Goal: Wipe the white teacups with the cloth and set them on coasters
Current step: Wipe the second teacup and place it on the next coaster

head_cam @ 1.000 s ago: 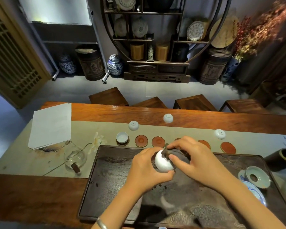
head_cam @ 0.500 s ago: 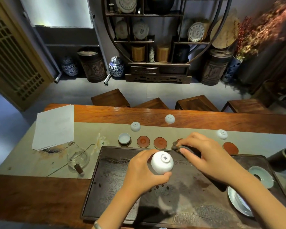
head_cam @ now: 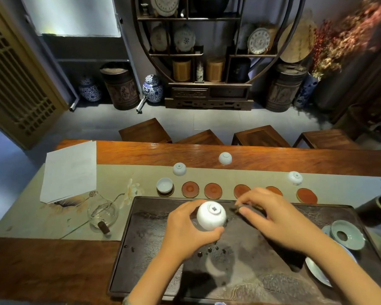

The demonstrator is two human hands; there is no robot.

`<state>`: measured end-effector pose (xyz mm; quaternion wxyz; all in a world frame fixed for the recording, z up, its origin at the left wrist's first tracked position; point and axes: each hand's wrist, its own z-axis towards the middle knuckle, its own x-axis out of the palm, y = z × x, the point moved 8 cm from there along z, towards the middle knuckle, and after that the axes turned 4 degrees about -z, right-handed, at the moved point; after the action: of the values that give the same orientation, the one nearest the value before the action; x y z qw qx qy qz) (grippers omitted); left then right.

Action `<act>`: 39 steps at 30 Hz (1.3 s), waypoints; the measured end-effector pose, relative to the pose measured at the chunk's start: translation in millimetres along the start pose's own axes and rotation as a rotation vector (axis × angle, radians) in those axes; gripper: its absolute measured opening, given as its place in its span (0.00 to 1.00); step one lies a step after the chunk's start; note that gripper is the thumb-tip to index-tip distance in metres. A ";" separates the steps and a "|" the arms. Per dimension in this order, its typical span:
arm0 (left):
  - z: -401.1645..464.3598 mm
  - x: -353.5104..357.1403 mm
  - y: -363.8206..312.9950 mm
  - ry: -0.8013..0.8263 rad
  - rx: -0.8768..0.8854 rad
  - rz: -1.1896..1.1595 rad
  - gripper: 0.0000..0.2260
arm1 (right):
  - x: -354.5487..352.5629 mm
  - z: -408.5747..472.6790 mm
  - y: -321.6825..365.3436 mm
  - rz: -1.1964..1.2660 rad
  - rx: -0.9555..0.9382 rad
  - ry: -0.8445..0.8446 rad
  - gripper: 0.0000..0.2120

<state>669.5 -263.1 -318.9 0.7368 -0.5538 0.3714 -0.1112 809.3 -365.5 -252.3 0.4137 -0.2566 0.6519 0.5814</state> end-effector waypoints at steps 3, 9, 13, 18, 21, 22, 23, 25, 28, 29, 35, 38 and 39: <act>2.8 0.0 -8.0 0.048 0.042 -0.014 0.23 | -17.0 3.6 -12.4 0.125 0.089 -0.207 0.06; 9.3 6.9 -25.2 0.071 0.110 -0.030 0.23 | 1.6 17.8 2.8 0.267 0.105 -0.295 0.08; 7.9 1.8 -25.3 0.001 0.124 -0.007 0.24 | 6.9 16.9 3.6 0.227 0.118 -0.285 0.09; 6.6 3.0 -18.6 -0.048 0.079 -0.001 0.22 | 10.3 5.9 4.9 0.176 0.115 -0.281 0.09; 4.9 7.4 -17.5 -0.053 0.054 0.015 0.20 | 10.6 -2.7 4.9 0.131 0.123 -0.305 0.08; 4.3 9.1 -18.1 -0.055 0.051 0.018 0.20 | 10.5 -5.2 5.2 0.117 0.123 -0.312 0.08; 3.7 10.3 -18.7 -0.059 0.046 0.018 0.20 | 10.0 -7.4 6.4 0.105 0.123 -0.321 0.08; 3.4 12.7 -19.2 -0.063 0.030 0.005 0.20 | 8.9 -11.4 9.6 0.093 0.118 -0.338 0.07; 3.6 14.0 -20.4 -0.075 0.006 -0.023 0.20 | 10.5 -15.8 13.7 0.121 0.092 -0.319 0.07; 3.8 13.7 -21.7 -0.079 0.000 -0.038 0.20 | 11.9 -16.9 12.6 0.209 0.096 -0.291 0.07; 4.5 16.3 -51.8 0.017 0.121 -0.046 0.21 | -28.4 -16.7 -19.2 0.751 0.155 -0.410 0.07; -0.2 23.6 -68.9 0.102 0.208 -0.021 0.23 | -44.9 -7.7 -24.7 0.585 0.140 -0.439 0.07; -1.6 25.3 -73.8 0.112 0.235 -0.008 0.23 | -43.9 -4.6 -23.7 0.545 0.134 -0.420 0.07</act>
<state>704.4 -305.5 -263.5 0.7742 -0.4584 0.3942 -0.1877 850.5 -380.9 -228.6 0.3842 0.0799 0.6338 0.6665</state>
